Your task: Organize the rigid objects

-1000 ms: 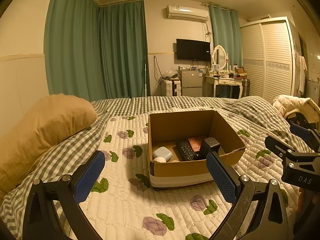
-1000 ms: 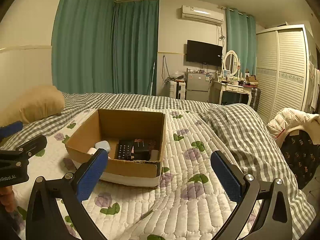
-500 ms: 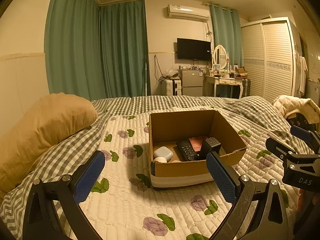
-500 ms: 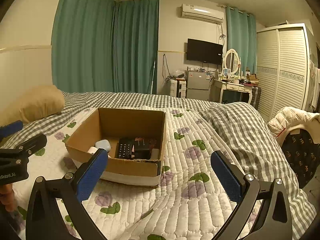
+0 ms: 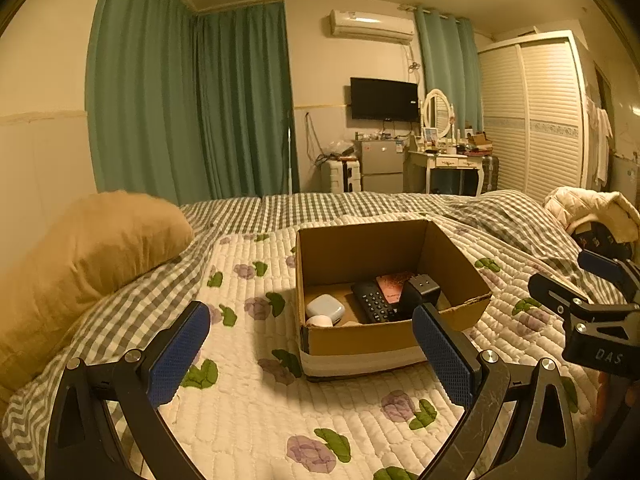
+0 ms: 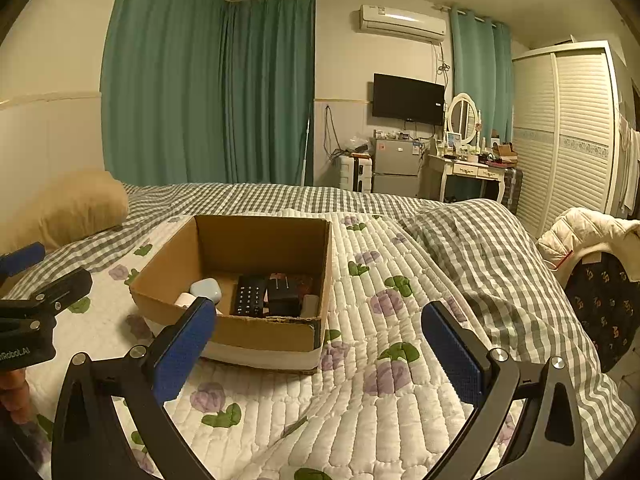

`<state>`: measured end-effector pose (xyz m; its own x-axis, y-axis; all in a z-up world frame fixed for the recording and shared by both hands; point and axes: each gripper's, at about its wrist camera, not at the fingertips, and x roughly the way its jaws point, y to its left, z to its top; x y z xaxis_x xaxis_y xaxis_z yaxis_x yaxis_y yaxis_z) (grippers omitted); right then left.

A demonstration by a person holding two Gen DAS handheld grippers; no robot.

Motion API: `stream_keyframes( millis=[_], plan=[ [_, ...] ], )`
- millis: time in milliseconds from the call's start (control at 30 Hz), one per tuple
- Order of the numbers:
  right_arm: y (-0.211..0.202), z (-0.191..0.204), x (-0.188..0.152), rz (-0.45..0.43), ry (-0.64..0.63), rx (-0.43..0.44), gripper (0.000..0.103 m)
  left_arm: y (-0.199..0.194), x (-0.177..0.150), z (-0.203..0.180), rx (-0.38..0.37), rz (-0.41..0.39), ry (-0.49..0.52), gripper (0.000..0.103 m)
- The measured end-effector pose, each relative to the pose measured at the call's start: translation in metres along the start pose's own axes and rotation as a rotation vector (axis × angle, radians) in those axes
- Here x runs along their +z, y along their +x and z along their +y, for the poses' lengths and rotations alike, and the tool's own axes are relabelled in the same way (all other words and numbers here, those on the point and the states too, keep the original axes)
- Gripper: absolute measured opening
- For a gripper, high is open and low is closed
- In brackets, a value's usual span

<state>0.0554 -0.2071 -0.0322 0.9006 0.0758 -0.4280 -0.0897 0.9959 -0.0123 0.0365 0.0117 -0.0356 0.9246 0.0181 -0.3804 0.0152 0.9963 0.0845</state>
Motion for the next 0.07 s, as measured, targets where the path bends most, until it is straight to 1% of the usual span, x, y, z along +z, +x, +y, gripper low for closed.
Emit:
stream_keyframes(
  millis=[67],
  plan=[
    [0.0002,-0.0007,0.0,0.002,0.003,-0.001,0.103,0.0002,0.0,-0.0022,0.003,-0.005,0.013,0.103]
  ],
)
